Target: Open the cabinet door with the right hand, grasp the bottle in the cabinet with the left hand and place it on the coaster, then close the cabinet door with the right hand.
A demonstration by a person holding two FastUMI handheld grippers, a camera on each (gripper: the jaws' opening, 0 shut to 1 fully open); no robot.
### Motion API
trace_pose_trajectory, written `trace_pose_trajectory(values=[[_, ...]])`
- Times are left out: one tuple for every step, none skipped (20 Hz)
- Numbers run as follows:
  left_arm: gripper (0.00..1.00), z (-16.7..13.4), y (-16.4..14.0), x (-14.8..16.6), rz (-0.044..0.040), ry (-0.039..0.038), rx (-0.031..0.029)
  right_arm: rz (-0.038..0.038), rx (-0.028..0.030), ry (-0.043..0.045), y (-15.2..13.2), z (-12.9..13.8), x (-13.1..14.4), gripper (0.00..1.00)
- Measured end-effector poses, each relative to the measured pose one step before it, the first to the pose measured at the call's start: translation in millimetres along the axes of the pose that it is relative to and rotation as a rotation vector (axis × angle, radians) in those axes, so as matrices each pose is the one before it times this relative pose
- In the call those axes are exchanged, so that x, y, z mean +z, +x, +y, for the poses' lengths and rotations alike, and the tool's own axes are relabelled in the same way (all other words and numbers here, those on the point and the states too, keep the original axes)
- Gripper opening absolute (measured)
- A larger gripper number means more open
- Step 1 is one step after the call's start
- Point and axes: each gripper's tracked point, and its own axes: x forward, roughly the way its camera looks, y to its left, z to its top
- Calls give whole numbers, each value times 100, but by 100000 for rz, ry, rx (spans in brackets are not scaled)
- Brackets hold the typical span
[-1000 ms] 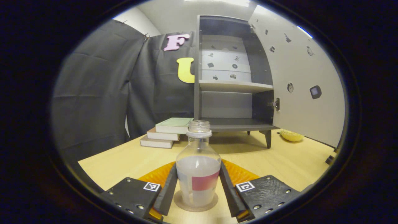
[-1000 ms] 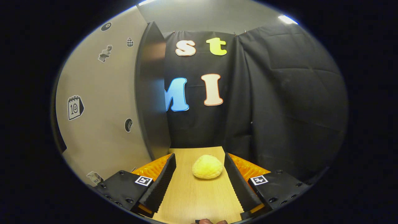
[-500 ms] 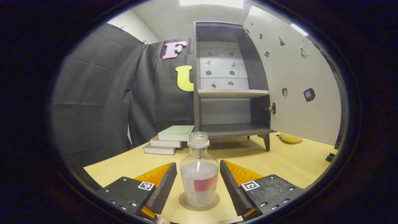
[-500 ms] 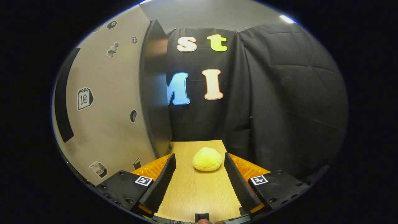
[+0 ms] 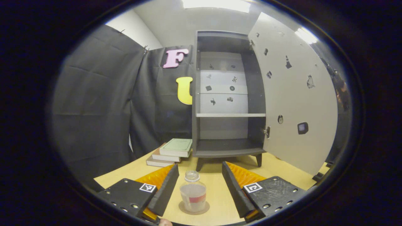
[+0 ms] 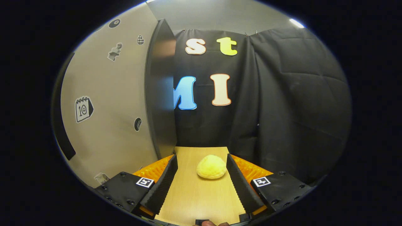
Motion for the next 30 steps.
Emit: trace_pose_trajectory(values=[[85,-673,-253,1375,1213,126,-625,-2167,-118,-1601,192,-141,799,99],[85,-236,-136,1354,1038,542,778,-2075,-219,-1408,271,-389,649,99],[83,-246,-70,1283,1245,185,973,-2225,555,-199,232,-39,709,99],[88,-529,-77,1292,805,129,468,-1424,283,1294,244,-96,415,94],[83,-319,40,1416,-20,-546,584,-1319,838,2021,63,31,391,94],[84,-485,256,1380,-380,-697,-198,-1242,125,1987,117,-64,268,94],[83,-215,286,1319,-23,-1129,592,-388,-231,1481,-9,-263,172,94],[85,50,249,913,856,-1350,1215,70,-412,948,-5,-112,78,99],[85,-89,431,962,1847,-1457,834,-24,-405,797,-227,-208,296,99],[85,151,258,898,1516,-1143,649,-569,-339,1043,-281,-118,509,99],[85,49,332,1437,87,-642,-222,-990,-267,926,-433,19,680,99],[84,247,221,1538,-944,-472,127,-792,-604,109,-597,3,566,98],[86,441,245,1365,-327,-669,-205,-760,-465,-379,-596,65,551,98],[83,542,138,1170,-1150,-924,-234,-914,-516,-650,-718,157,613,98],[84,759,335,1045,545,-397,86,-1472,-1423,-112,-897,154,734,98],[85,842,338,721,234,-184,-113,-2428,-1618,452,-958,-5,906,98],[84,887,173,858,215,203,-406,-2202,-950,1100,-964,426,824,98],[86,901,24,724,339,304,85,-595,22,1679,-807,870,302,98],[83,935,102,546,203,-15,-228,333,190,1431,-917,946,87,98],[83,772,244,177,1479,-302,-384,39,-452,694,-914,661,189,98],[85,928,156,229,1309,-425,-785,-936,-1094,12,-1006,715,353,98],[83,1011,194,415,-84,437,-185,-1490,-786,-676,-824,748,446,98],[86,1367,53,350,306,1048,623,-780,-84,-1102,-703,883,315,98],[84,1034,44,48,571,1304,-108,-633,-972,-685,-823,589,178,98],[83,919,55,269,373,1263,-252,-638,-919,70,-718,558,302,98],[83,534,100,290,39,726,-602,-59,-763,514,-444,455,83,98],[84,631,33,325,79,1181,-467,1209,-1094,233,-423,466,-181,98],[83,816,-305,323,-400,1317,349,765,-2654,-615,-236,36,-98,98],[83,797,-230,387,-790,1271,1108,812,-1616,-205,-391,226,-227,98],[83,414,-149,226,-501,2019,261,363,859,-189,-144,916,-49,98]])
